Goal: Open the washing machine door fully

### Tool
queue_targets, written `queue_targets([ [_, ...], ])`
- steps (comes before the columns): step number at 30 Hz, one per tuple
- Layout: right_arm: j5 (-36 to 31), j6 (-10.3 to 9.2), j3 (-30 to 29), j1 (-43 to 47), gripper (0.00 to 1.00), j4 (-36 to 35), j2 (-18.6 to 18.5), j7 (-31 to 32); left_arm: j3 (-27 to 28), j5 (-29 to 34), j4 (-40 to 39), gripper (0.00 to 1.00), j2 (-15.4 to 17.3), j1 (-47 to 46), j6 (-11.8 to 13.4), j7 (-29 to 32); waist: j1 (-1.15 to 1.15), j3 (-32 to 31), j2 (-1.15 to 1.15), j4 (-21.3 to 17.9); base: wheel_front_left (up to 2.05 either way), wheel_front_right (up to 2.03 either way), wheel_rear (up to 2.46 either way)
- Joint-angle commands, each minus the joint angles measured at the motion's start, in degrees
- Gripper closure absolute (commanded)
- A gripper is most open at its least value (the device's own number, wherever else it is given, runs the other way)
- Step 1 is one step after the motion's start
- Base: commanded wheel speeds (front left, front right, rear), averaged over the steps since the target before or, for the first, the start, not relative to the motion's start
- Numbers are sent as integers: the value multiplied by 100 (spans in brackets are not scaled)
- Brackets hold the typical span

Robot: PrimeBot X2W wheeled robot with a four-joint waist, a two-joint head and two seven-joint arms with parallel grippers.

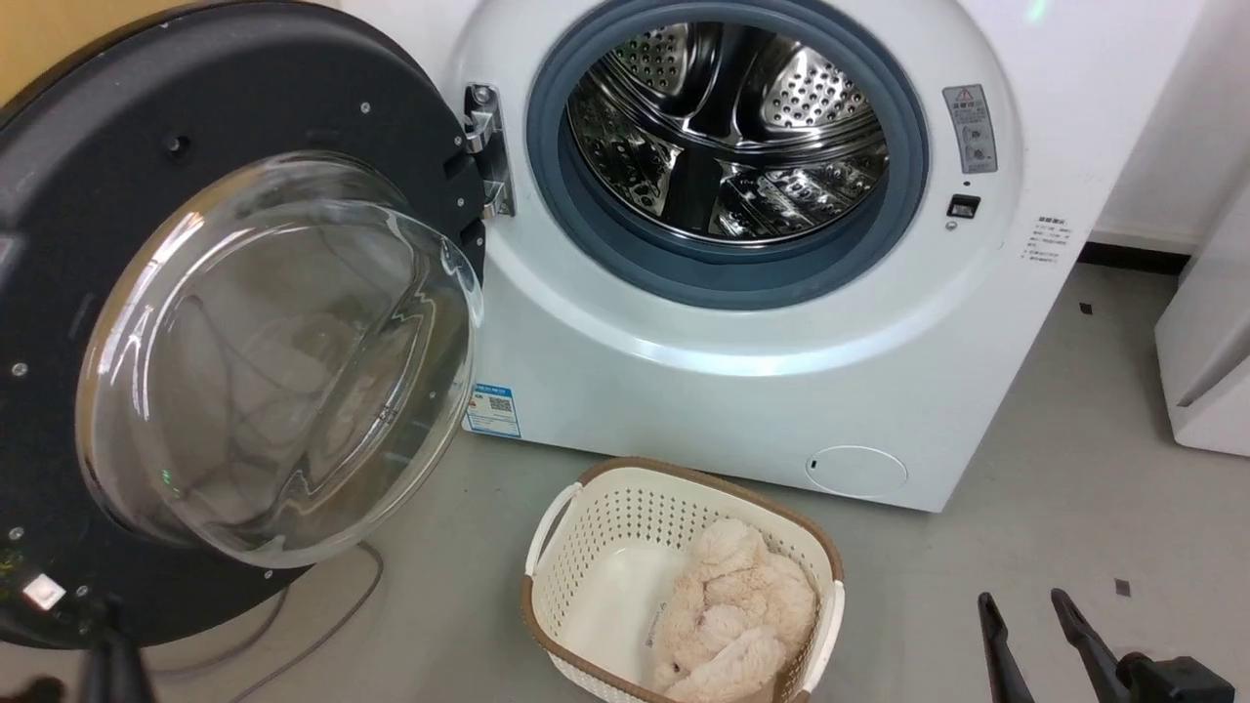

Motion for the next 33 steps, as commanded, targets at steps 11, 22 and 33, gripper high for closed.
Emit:
queue_targets([
  [11, 8, 5, 69, -18, 0, -8, 16, -23, -868, 549, -546, 0, -391, 591, 60, 12, 0, -113, 0, -173, 0, 0, 0],
  [22, -126, 5, 53, 33, 0, -326, 16, 92, -1588, 802, -406, 0, -434, 95, -253, 277, 0, -187, 0, -672, 0, 0, 0],
  [33, -387, 5, 85, 155, 0, -657, 16, 301, -1916, 1049, -262, 0, -364, -335, -303, 477, 0, -192, 0, -946, 0, 0, 0],
])
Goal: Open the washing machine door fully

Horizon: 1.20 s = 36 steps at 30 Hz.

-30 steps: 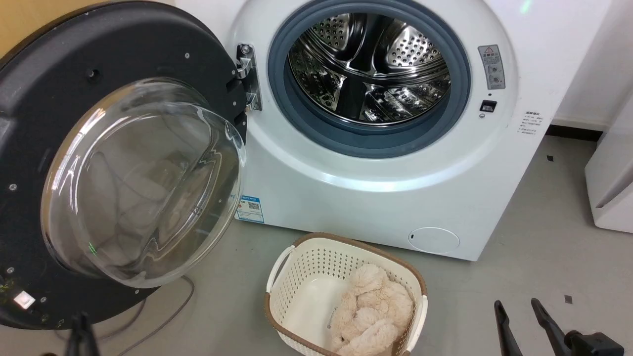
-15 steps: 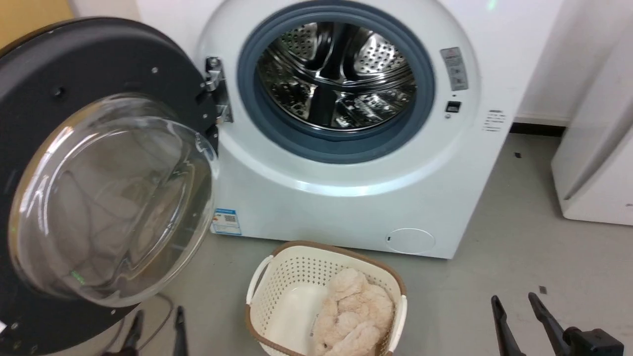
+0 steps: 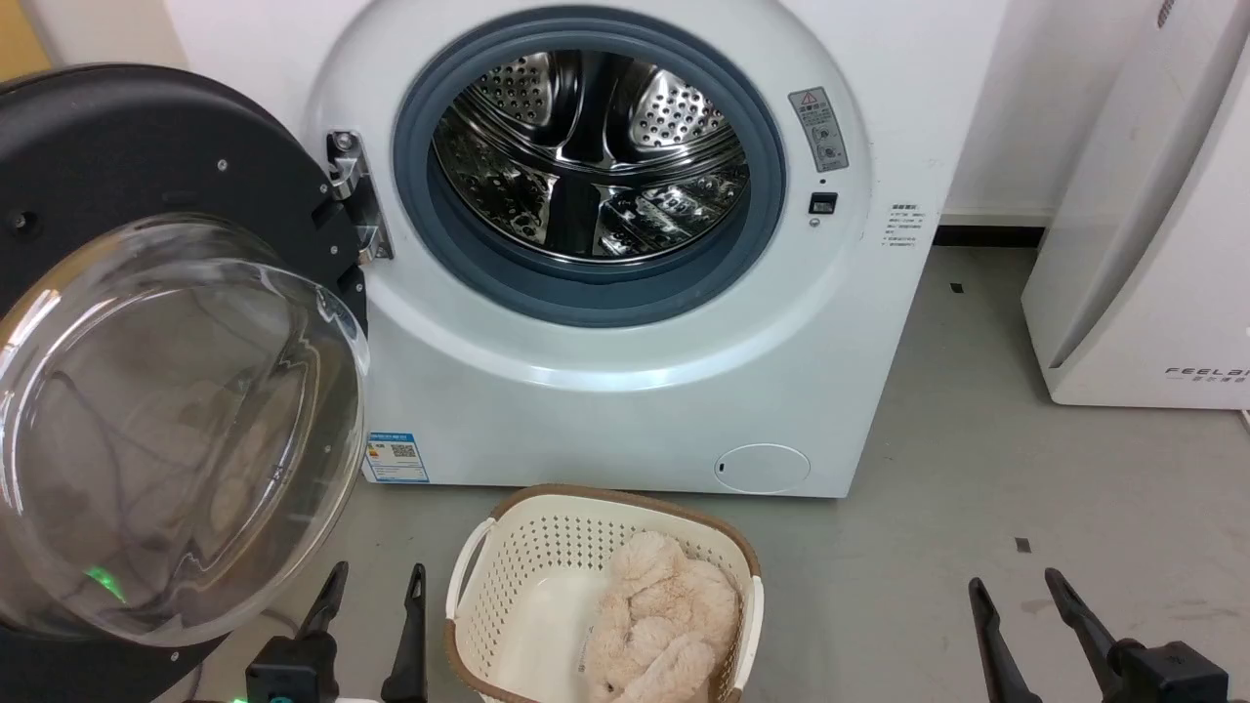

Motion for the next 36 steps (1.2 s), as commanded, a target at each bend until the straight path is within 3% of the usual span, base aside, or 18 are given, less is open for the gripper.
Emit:
queue_targets([
  [1, -46, 5, 9, 60, 0, -56, 14, 15, -8, 37, 12, 0, 16, -79, 5, 17, 0, 4, 0, -12, 0, 0, 0],
  [11, -18, 5, 20, 96, 0, -109, 14, 61, -42, 51, -19, 0, 69, -64, 65, 41, 0, 30, 0, -52, 0, 0, 0],
  [12, -16, 0, 13, 3, 100, -87, 0, 51, -50, 28, -7, 100, 40, 0, 51, 41, 0, 30, 0, -53, 0, 0, 0],
  [36, -85, 1, 57, -202, 100, -17, 2, 113, 155, 258, -84, 100, -153, -92, -96, 210, 0, 71, 0, -98, 0, 0, 0],
])
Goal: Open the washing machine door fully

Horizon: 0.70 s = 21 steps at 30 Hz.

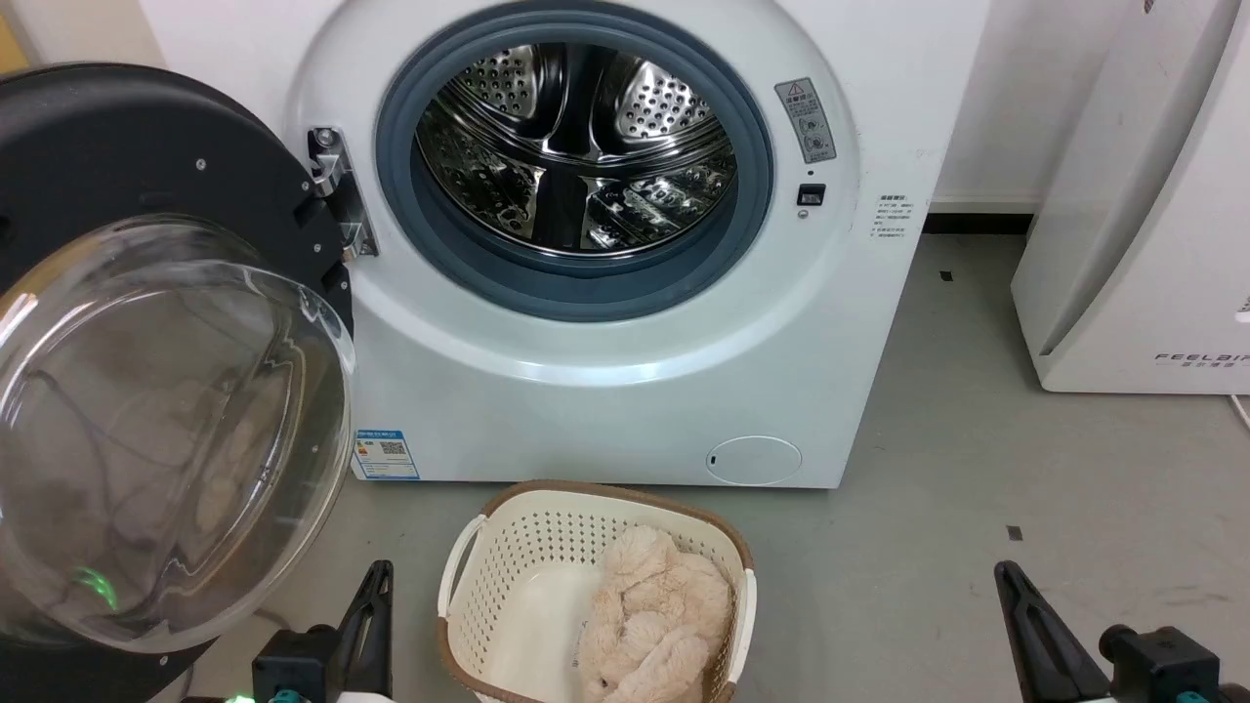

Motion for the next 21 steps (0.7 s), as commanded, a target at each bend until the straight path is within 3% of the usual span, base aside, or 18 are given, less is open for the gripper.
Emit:
queue_targets([
  [1, -54, 1, 15, -106, 100, 11, 3, 13, 44, 64, -33, 100, -25, -98, -43, 23, 0, 2, 0, -2, 0, 0, 0],
  [21, -114, 2, 54, -277, 100, 68, 5, 67, 225, 266, -104, 100, -187, -183, -171, 169, 0, 34, 0, -40, 0, 0, 0],
])
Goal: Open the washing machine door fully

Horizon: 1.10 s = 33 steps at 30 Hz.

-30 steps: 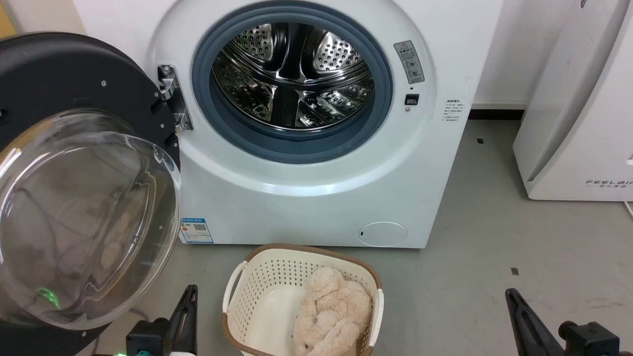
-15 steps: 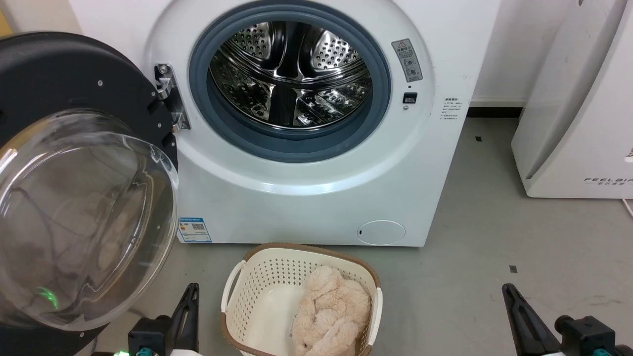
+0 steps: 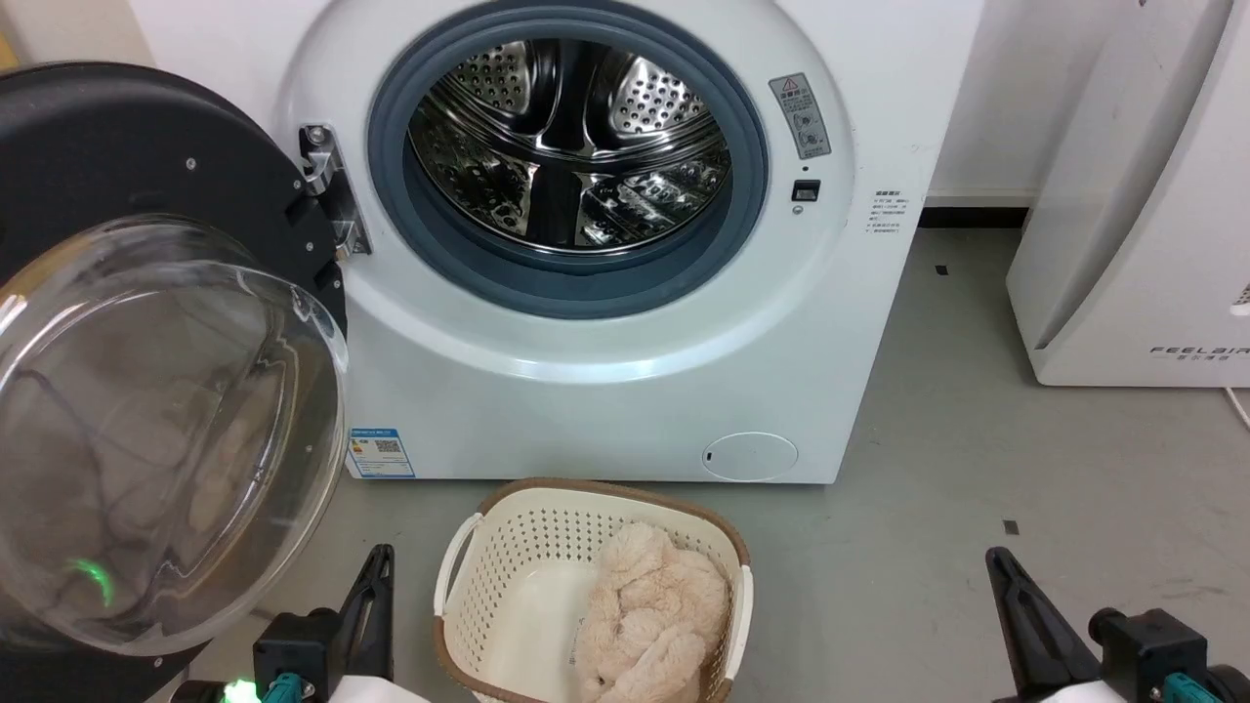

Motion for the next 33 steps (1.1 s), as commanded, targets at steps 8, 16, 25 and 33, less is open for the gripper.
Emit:
queue_targets([
  [8, -64, 2, 20, -176, 100, 31, 6, 25, 104, 128, -59, 100, -76, -131, -79, 71, 0, 13, 0, -15, 0, 0, 0],
  [16, -90, 2, 36, -248, 100, 56, 6, 48, 180, 212, -89, 100, -144, -166, -132, 132, 0, 26, 0, -31, 0, 0, 0],
  [25, -118, 2, 55, -329, 100, 83, 7, 74, 266, 308, -123, 100, -221, -206, -193, 202, 0, 41, 0, -49, 0, 0, 0],
  [33, -144, 3, 71, -401, 100, 108, 8, 96, 343, 393, -153, 100, -289, -242, -247, 263, 0, 55, 0, -65, 0, 0, 0],
])
